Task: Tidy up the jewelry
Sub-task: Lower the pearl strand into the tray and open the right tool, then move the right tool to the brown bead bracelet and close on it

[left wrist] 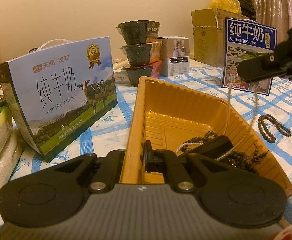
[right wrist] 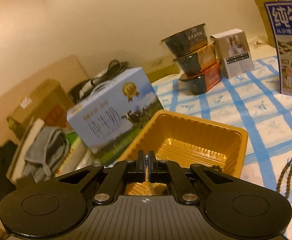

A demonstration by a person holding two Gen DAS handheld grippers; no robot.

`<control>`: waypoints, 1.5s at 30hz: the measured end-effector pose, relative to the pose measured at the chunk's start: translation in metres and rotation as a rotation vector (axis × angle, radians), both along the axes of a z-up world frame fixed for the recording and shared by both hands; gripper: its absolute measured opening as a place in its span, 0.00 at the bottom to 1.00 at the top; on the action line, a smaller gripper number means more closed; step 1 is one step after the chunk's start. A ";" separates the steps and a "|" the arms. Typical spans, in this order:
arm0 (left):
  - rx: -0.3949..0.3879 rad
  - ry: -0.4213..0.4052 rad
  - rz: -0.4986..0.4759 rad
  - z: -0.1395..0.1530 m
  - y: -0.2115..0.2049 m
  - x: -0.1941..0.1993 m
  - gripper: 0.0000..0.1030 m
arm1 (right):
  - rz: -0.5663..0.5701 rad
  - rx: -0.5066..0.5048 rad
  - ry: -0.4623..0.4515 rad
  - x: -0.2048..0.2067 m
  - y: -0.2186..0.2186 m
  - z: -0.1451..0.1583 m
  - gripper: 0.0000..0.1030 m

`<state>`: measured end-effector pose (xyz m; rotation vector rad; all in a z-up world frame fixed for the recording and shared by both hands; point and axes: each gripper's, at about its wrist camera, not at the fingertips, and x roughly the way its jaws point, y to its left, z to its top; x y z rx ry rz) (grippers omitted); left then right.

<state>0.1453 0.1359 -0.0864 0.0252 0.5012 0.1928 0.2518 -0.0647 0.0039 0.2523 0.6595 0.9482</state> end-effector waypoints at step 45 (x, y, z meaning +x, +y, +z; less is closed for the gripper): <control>0.003 0.007 0.004 0.000 0.002 0.001 0.06 | -0.232 -0.230 0.068 -0.035 -0.068 -0.071 0.52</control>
